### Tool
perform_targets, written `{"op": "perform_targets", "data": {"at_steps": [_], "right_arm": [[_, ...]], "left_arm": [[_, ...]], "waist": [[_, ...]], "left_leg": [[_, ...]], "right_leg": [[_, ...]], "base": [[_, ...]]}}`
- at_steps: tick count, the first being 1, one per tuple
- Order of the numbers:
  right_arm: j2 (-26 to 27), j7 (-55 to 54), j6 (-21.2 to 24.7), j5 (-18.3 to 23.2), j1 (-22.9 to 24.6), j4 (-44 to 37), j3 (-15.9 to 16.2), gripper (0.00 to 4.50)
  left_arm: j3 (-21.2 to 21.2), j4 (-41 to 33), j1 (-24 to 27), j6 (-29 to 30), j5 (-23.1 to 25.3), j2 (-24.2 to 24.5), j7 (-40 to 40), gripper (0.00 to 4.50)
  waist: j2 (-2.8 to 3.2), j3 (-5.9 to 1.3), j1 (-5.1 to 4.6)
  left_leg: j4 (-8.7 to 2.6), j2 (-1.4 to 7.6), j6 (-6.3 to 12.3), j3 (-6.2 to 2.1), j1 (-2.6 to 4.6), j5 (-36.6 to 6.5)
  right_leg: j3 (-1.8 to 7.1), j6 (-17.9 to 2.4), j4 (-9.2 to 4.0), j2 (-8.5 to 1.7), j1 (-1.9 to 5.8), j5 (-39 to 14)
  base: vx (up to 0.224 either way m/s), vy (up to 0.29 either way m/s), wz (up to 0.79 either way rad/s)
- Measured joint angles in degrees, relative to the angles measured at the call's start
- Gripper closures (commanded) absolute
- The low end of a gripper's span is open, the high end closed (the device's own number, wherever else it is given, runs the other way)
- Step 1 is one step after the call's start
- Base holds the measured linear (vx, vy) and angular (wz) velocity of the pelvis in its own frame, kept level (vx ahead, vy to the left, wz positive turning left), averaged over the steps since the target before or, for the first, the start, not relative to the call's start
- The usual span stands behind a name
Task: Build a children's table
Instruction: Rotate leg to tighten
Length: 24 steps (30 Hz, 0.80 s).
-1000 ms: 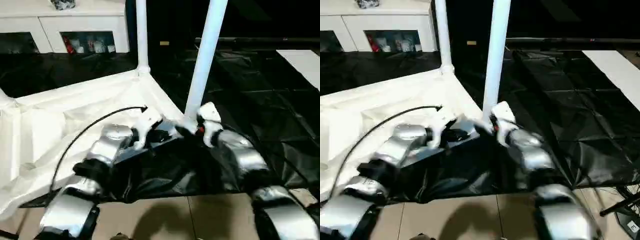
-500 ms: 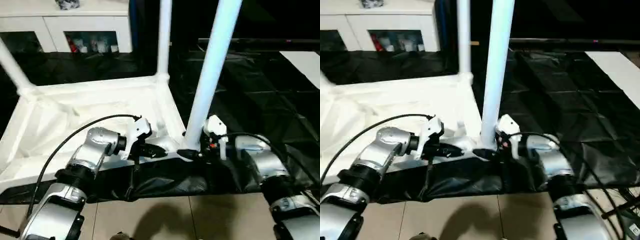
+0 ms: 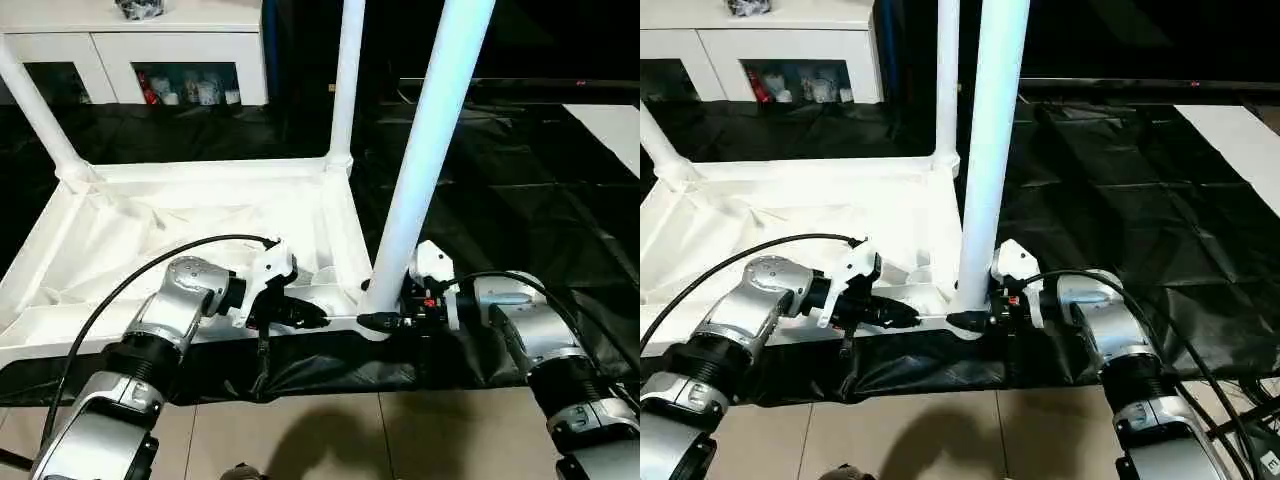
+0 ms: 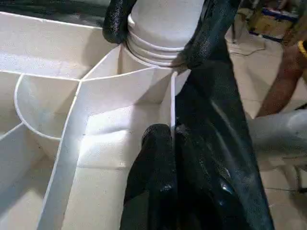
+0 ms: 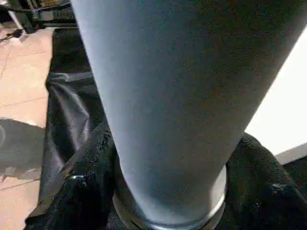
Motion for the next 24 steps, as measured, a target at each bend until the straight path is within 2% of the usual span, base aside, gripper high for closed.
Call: {"op": "perform_targets", "data": {"at_steps": [2,6,13,16,18,22,24], "right_arm": [[1.96,-6.01,0.7,-0.92,-0.52,1.62,-1.54,1.84],[7.26,-21.95,2.18,-2.58,-3.84,7.1,-4.86,1.85],[13.09,-43.0,4.31,-3.86,-8.77,13.62,-8.58,1.86],[13.96,-46.68,3.51,-4.54,-9.32,14.56,-9.17,1.86],[14.17,-47.37,2.56,-4.53,-9.44,15.29,-9.33,1.3],[14.36,-47.3,1.82,-4.77,-9.48,15.7,-9.33,1.05],[14.31,-46.19,1.4,-4.8,-9.43,15.68,-9.32,0.8]], "left_arm": [[0.75,0.46,-0.14,-0.03,0.79,-0.93,4.44,4.5],[2.73,3.03,-1.83,0.81,2.53,-4.1,14.87,4.5],[3.95,7.02,-5.52,3.64,4.39,-9.89,27.93,4.5],[3.99,7.4,-6.0,3.94,4.7,-11.11,29.97,4.5],[4.01,7.69,-6.13,3.94,4.7,-11.36,30.23,4.5],[4.01,7.91,-6.22,3.78,4.7,-11.37,30.17,4.5],[4.01,7.95,-6.21,3.39,4.7,-11.06,29.26,4.5]], "waist": [[0.0,-0.01,-0.17],[-0.07,-0.01,-1.33],[-0.05,-0.03,-1.55],[-0.05,-0.04,-1.47],[-0.01,-0.06,-1.43],[0.01,-0.06,-1.47],[0.02,-0.05,-1.49]], "left_leg": [[0.02,0.0,-0.01,0.0,0.15,0.01],[0.1,-0.02,-0.04,-0.02,0.37,0.02],[0.06,-0.08,-0.03,-0.01,0.38,0.01],[-0.09,-0.09,-0.03,-0.01,0.36,-0.01],[-0.17,-0.09,-0.03,0.0,0.37,0.0],[-0.13,-0.09,-0.03,0.0,0.36,0.0],[-0.14,-0.09,-0.03,0.0,0.35,0.0]], "right_leg": [[0.03,-0.01,0.05,0.0,0.11,0.01],[0.05,0.07,0.1,0.0,0.24,-0.03],[0.13,-0.08,-0.01,0.0,0.26,0.08],[0.12,-0.05,-0.11,0.0,0.25,0.06],[0.1,-0.03,-0.12,0.0,0.24,0.05],[0.1,-0.03,-0.12,0.01,0.24,0.05],[0.1,-0.03,-0.14,0.01,0.23,0.05]], "base": [[0.0,0.0,0.0],[0.0,0.0,0.0],[0.0,0.0,0.0],[0.0,0.0,0.0],[0.0,0.0,0.0],[0.0,0.0,0.0],[0.0,0.0,0.0]]}}
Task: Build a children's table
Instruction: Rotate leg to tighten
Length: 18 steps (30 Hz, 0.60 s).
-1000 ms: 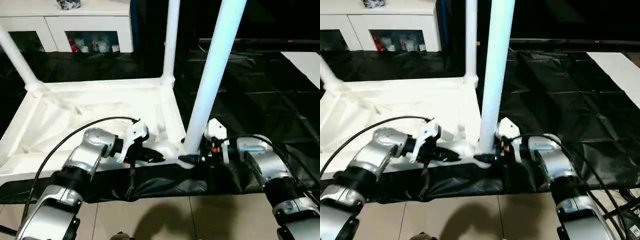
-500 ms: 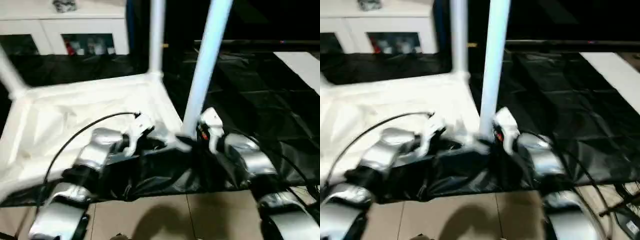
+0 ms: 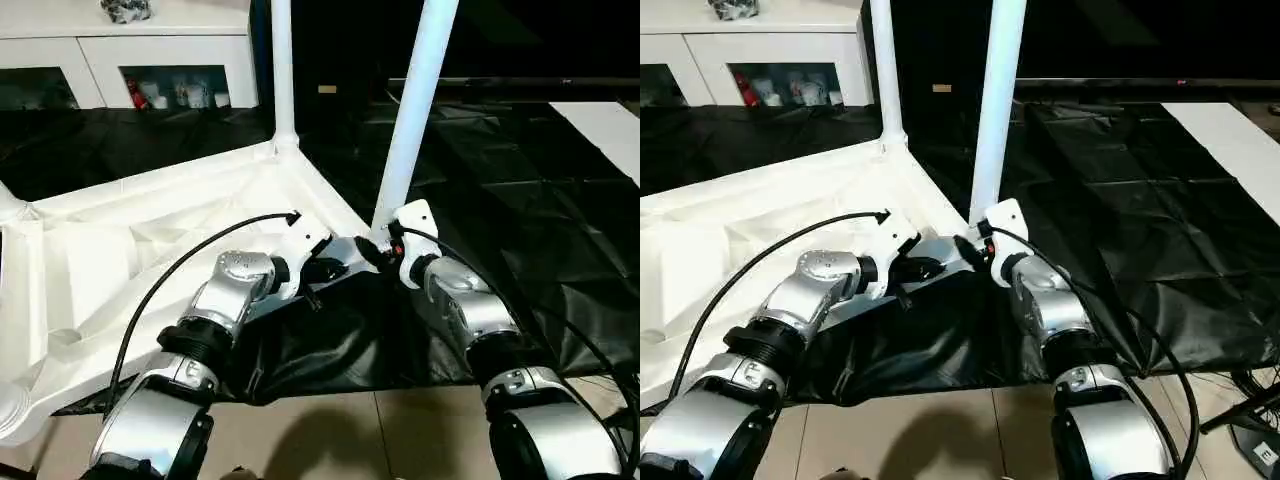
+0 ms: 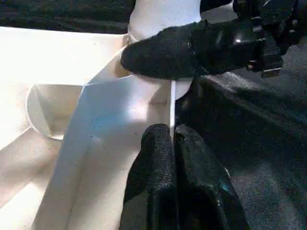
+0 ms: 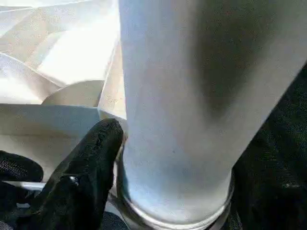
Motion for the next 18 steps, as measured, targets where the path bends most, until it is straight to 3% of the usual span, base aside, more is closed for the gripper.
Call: {"op": "perform_targets", "data": {"at_steps": [3,10,18], "right_arm": [[-1.61,6.53,-1.65,0.09,1.08,-1.0,0.46,0.8],[-8.4,25.41,-5.32,1.97,6.06,-7.4,5.01,0.8],[-11.59,40.92,-5.24,4.15,8.34,-12.01,8.54,0.8]], "left_arm": [[-0.07,-0.01,0.01,-1.03,-0.09,1.57,-3.73,4.5],[-0.87,-2.23,2.66,-3.76,-3.0,6.73,-16.6,4.5],[-2.88,-3.62,4.01,-5.02,-4.42,10.65,-28.03,4.5]], "waist": [[0.1,0.05,-0.05],[0.15,0.08,0.09],[0.19,0.12,0.63]], "left_leg": [[-0.1,0.0,0.0,0.0,-0.08,0.0],[-0.18,0.08,0.02,0.01,-0.25,0.0],[0.09,0.08,0.02,-0.01,-0.35,0.01]], "right_leg": [[-0.01,0.01,-0.02,0.01,-0.1,-0.01],[-0.13,-0.01,-0.02,0.05,-0.27,-0.06],[-0.13,-0.05,0.03,-0.01,-0.2,-0.03]], "base": [[0.0,0.0,0.0],[0.0,0.0,0.0],[0.0,0.0,0.0]]}}
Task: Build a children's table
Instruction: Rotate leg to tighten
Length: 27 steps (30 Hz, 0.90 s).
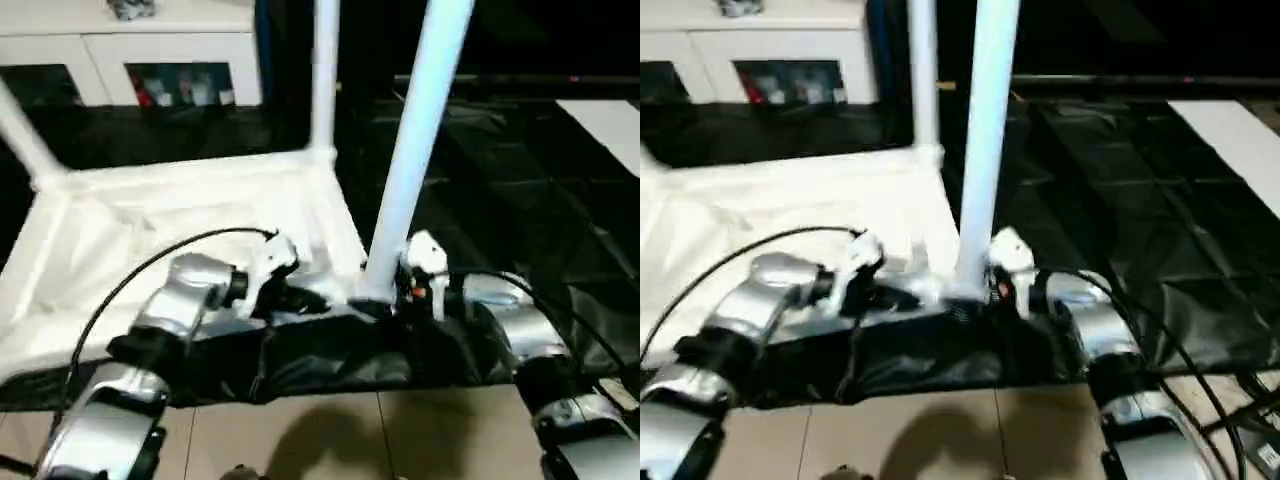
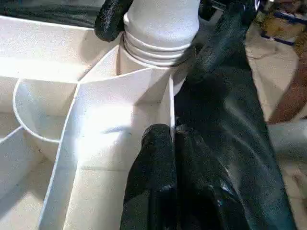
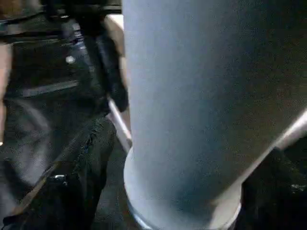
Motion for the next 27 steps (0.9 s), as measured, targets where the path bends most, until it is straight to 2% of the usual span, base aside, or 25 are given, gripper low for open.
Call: {"op": "perform_targets", "data": {"at_steps": [2,4,6,8,14,20,23,27], "right_arm": [[-0.85,1.72,0.0,-0.03,0.23,-0.96,0.92,0.8],[-1.73,4.02,0.0,-0.03,0.41,-1.83,1.76,1.1],[-1.93,4.75,0.03,0.0,0.55,-1.93,1.82,1.13],[-2.08,5.35,0.84,0.17,0.69,-2.55,1.82,1.46],[-2.19,5.49,2.04,0.27,0.88,-3.43,1.82,1.8],[-2.26,4.76,3.69,0.38,1.28,-4.14,1.56,1.83],[1.0,-6.74,5.1,-1.61,-0.49,-0.76,-1.17,1.84],[4.17,-17.52,6.57,-2.15,-2.75,3.14,-3.7,1.84]], "left_arm": [[-0.17,-0.14,0.06,0.01,-0.1,0.47,-1.49,4.5],[-0.53,-0.45,0.31,0.03,-0.47,0.99,-2.81,4.5],[-0.77,-0.49,0.37,0.03,-0.63,1.14,-3.45,4.5],[-0.81,-0.49,0.39,0.03,-0.63,1.22,-4.01,4.5],[-0.8,-0.49,0.41,0.01,-0.63,1.24,-4.48,4.5],[-0.8,-0.48,0.5,0.0,-0.48,0.79,-3.33,4.5],[0.47,0.5,-0.21,0.1,1.06,-1.29,5.68,4.5],[1.34,2.01,-1.58,1.4,2.18,-4.05,13.0,4.5]], "waist": [[0.0,0.0,0.03],[-0.01,0.0,0.12],[-0.01,0.0,0.25],[-0.01,0.0,0.3],[0.0,0.0,0.38],[0.11,-0.03,0.62],[0.01,-0.04,0.13],[-0.13,-0.03,-0.61]], "left_leg": [[0.01,0.0,0.0,0.0,-0.01,0.0],[-0.01,0.01,0.0,-0.01,-0.01,0.0],[-0.03,0.01,0.0,-0.01,-0.02,0.0],[-0.03,0.01,0.0,-0.01,-0.01,0.0],[-0.02,0.01,0.0,-0.01,-0.01,0.0],[-0.02,0.0,0.0,-0.01,0.03,0.0],[0.1,0.0,-0.02,-0.03,0.33,0.01],[0.11,-0.03,-0.03,-0.05,0.35,0.01]], "right_leg": [[0.0,0.0,0.0,0.0,0.0,0.0],[-0.02,0.0,0.0,0.0,0.0,0.0],[-0.02,0.0,-0.01,0.0,-0.01,0.0],[-0.02,0.0,-0.01,0.0,-0.01,0.0],[-0.02,0.0,0.0,0.0,-0.01,0.0],[-0.02,0.0,0.01,0.0,0.02,0.0],[0.02,-0.01,0.14,0.0,0.22,0.02],[0.06,0.13,0.03,0.0,0.26,-0.05]], "base": [[0.0,0.0,0.0],[0.0,0.0,0.0],[0.0,0.0,0.0],[0.0,0.0,0.0],[0.0,0.0,0.0],[0.0,0.0,0.0],[0.0,0.0,0.0],[0.0,0.0,0.0]]}}
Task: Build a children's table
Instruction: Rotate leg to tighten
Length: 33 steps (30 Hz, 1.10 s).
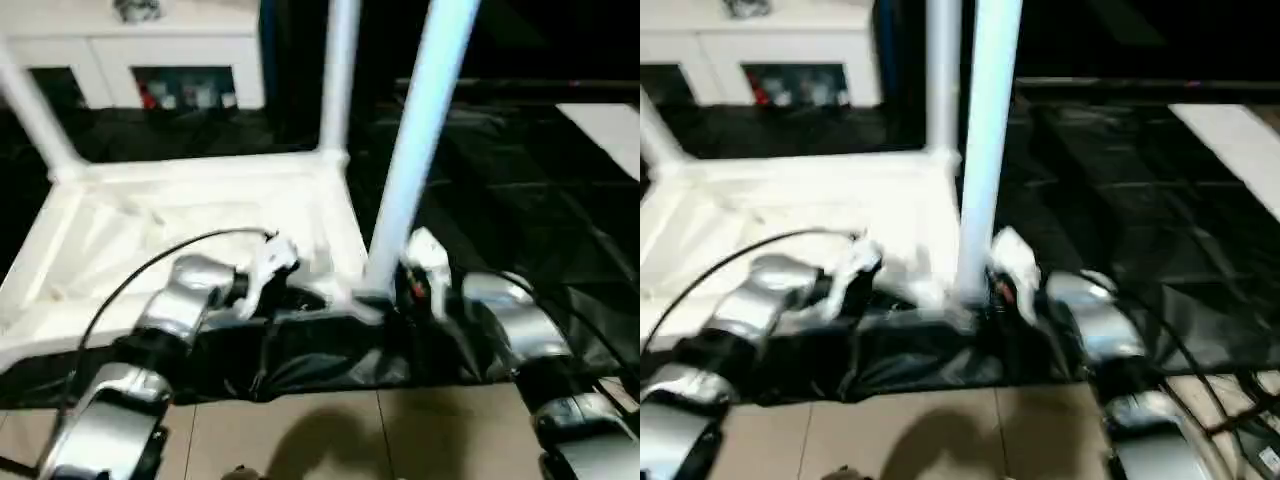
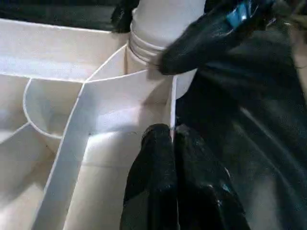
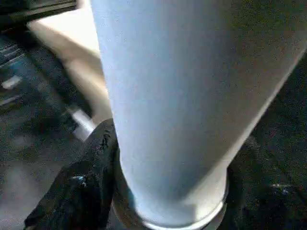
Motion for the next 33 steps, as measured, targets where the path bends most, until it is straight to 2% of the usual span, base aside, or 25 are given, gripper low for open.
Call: {"op": "perform_targets", "data": {"at_steps": [5,9,10,12,14,15,17,25,33], "right_arm": [[4.64,-16.8,1.05,-1.27,-4.02,5.4,-2.69,1.84],[6.24,-22.72,0.75,-2.03,-5.24,6.97,-3.26,1.84],[6.78,-23.75,0.38,-2.29,-5.27,7.06,-3.48,1.49],[7.08,-23.97,-0.52,-2.45,-5.24,7.41,-3.81,1.49],[7.17,-23.58,-1.27,-2.41,-4.92,7.4,-4.23,1.09],[7.17,-23.34,-1.41,-2.4,-4.9,7.4,-4.23,1.09],[7.16,-21.59,-1.96,-2.43,-4.84,7.4,-4.17,0.92],[3.39,-9.71,-4.74,-1.31,-2.51,5.29,-1.77,0.92],[-4.05,10.87,-5.27,0.83,1.9,-2.25,2.88,0.92]], "left_arm": [[1.48,2.75,-2.61,2.45,0.92,-4.55,10.65,4.5],[1.83,2.76,-2.8,2.77,1.27,-6.05,13.83,4.5],[1.89,2.77,-2.8,2.77,1.31,-6.07,13.94,4.5],[1.87,2.77,-2.79,2.64,1.36,-6.07,13.79,4.5],[1.84,2.77,-2.78,2.32,1.49,-5.98,13.03,4.5],[1.86,2.76,-2.78,2.29,1.49,-5.88,12.79,4.5],[2.01,2.58,-2.7,2.24,1.36,-5.31,11.69,4.5],[1.67,-0.79,-0.37,2.24,-0.23,-2.06,4.71,4.5],[-0.31,-2.64,1.49,0.71,-2.08,2.13,-7.46,4.5]], "waist": [[0.06,-0.02,-0.48],[0.22,-0.08,-0.62],[0.31,-0.07,-0.69],[0.35,-0.05,-0.77],[0.34,-0.04,-0.86],[0.33,-0.04,-0.9],[0.31,-0.03,-0.99],[0.31,-0.02,-1.17],[0.37,0.05,0.62]], "left_leg": [[-0.04,-0.03,0.0,0.01,-0.03,-0.01],[-0.3,-0.04,-0.01,0.02,-0.03,-0.02],[-0.33,-0.04,-0.01,0.03,-0.05,-0.02],[-0.32,-0.04,0.0,0.03,-0.06,-0.02],[-0.32,-0.04,0.0,0.03,-0.1,-0.02],[-0.32,-0.04,0.0,0.03,-0.12,-0.02],[-0.32,-0.04,0.0,0.03,-0.2,-0.02],[-0.32,-0.01,0.02,0.04,-0.31,-0.01],[-0.2,0.01,0.03,0.05,-0.34,-0.01]], "right_leg": [[0.04,-0.16,0.01,0.0,-0.05,0.12],[0.02,-0.09,-0.09,0.02,-0.08,0.07],[0.02,-0.09,-0.09,0.02,-0.12,0.07],[0.01,-0.09,-0.09,0.02,-0.13,0.07],[0.01,-0.09,-0.1,0.02,-0.15,0.07],[0.01,-0.09,-0.11,0.02,-0.16,0.07],[0.0,-0.09,-0.1,0.02,-0.25,0.07],[-0.03,-0.1,-0.09,0.03,-0.33,0.07],[-0.04,-0.1,-0.05,0.01,-0.31,0.07]], "base": [[0.0,0.0,0.0],[0.0,0.0,0.0],[0.0,0.0,0.0],[0.0,0.0,0.0],[0.0,0.0,0.0],[0.0,0.0,0.0],[0.0,0.0,0.0],[0.0,0.0,0.0],[0.0,0.0,0.0]]}}
